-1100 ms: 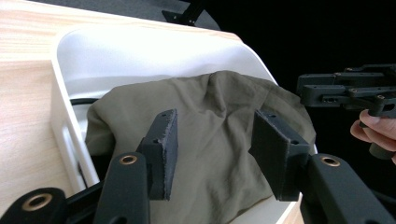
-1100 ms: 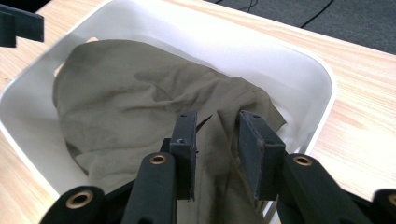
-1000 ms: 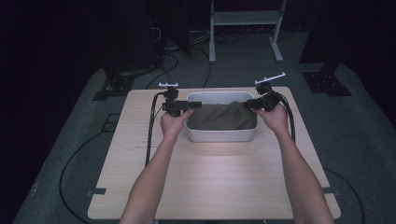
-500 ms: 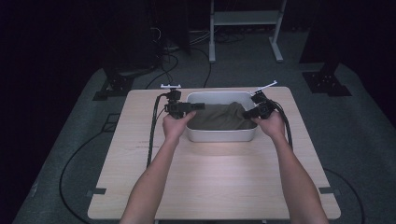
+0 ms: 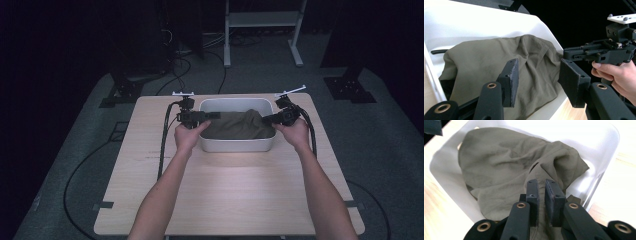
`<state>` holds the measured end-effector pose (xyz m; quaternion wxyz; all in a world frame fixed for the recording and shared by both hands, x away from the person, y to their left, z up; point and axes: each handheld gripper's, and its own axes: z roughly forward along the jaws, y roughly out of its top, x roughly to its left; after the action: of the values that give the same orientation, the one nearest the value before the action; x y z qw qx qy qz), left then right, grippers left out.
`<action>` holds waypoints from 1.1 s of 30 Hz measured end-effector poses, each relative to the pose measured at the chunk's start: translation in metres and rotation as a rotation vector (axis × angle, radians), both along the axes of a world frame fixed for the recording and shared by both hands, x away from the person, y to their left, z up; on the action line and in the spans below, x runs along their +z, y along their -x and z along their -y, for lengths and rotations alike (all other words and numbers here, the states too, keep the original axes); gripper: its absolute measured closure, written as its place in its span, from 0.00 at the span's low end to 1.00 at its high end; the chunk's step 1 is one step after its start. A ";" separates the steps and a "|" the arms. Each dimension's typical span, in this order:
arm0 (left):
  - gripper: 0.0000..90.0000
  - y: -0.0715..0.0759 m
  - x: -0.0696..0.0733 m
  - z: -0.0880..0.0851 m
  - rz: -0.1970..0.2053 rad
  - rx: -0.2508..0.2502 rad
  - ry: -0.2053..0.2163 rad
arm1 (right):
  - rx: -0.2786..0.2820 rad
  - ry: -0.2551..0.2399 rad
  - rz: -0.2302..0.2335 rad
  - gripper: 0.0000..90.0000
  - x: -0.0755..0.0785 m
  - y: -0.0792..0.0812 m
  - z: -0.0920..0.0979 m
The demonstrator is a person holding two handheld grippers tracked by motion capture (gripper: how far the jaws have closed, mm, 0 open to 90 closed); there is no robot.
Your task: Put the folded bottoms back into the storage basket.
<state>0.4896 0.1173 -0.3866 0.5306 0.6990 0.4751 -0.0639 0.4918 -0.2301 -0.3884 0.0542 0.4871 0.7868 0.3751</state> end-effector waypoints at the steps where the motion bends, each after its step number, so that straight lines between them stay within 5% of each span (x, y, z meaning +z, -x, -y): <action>1: 0.55 0.000 0.000 0.000 0.000 0.000 0.000 | 0.000 0.000 0.000 0.90 0.000 0.000 0.000; 14: 0.54 0.008 0.000 0.004 0.009 -0.023 0.022 | 0.044 -0.106 0.027 0.88 0.008 0.013 0.011; 33: 0.47 0.025 -0.001 -0.004 0.025 -0.033 0.042 | 0.098 -0.174 0.037 0.86 0.010 0.031 0.013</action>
<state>0.4648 0.1216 -0.3872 0.5498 0.6962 0.4556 -0.0738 0.4611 -0.2431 -0.3785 0.0081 0.4440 0.7730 0.4531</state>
